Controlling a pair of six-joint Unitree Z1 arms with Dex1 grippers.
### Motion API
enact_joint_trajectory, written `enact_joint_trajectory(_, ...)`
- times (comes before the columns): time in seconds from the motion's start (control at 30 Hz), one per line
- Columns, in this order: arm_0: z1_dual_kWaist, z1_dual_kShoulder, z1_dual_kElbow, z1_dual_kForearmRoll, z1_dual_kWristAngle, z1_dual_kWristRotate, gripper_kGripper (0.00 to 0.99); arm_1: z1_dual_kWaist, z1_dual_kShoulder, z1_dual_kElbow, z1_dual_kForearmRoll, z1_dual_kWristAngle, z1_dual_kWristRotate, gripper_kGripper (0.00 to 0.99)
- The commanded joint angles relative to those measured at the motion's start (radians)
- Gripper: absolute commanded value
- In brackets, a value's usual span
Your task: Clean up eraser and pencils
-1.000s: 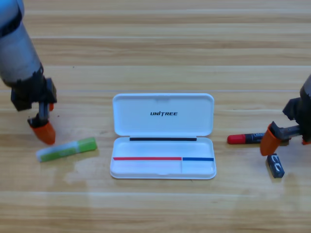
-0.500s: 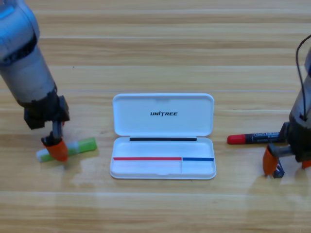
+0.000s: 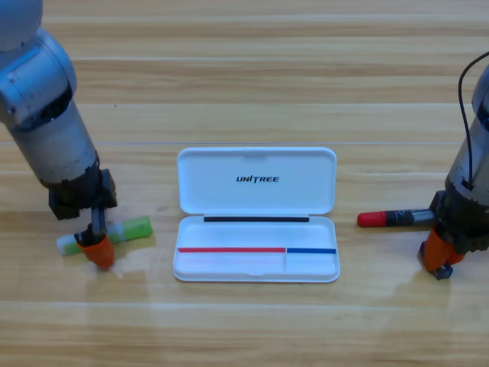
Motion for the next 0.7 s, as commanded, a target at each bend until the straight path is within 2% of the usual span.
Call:
enact_joint_trajectory(0.03, -0.020, 0.051, 0.044, -0.040, 0.009, 0.010, 0.923, 0.050, 0.068, 0.005, 0.014, 0.026, -0.066, 0.000)
enact_joint_trajectory(0.1, -0.020, 0.052, 0.055, -0.052, 0.009, 0.011, 0.914, 0.073, 0.016, -0.039, 0.065, 0.024, -0.213, 0.000)
enact_joint_trajectory(0.23, -0.018, 0.058, 0.061, -0.057, 0.012, 0.018, 0.834, 0.134, -0.067, -0.145, 0.148, 0.021, -0.557, 0.000)
enact_joint_trajectory(0.33, -0.018, 0.067, 0.064, -0.057, 0.029, 0.030, 0.727, 0.175, -0.071, -0.208, 0.171, 0.018, -0.746, 0.000)
enact_joint_trajectory(0.4, -0.017, 0.074, 0.067, -0.057, 0.038, 0.062, 0.566, 0.197, -0.047, -0.257, 0.192, 0.009, -0.832, 0.000)
enact_joint_trajectory(0.47, -0.017, 0.077, 0.066, -0.055, 0.043, 0.085, 0.313, 0.218, -0.010, -0.312, 0.226, 0.013, -0.888, 0.000)
enact_joint_trajectory(0.53, -0.017, 0.074, 0.063, -0.055, 0.043, 0.130, 0.000, 0.241, 0.036, -0.369, 0.267, 0.023, -0.919, 0.000)
enact_joint_trajectory(0.7, -0.017, 0.029, 0.066, -0.050, 0.066, 0.151, 0.000, 0.280, 0.127, -0.470, 0.320, 0.038, -0.971, 0.000)
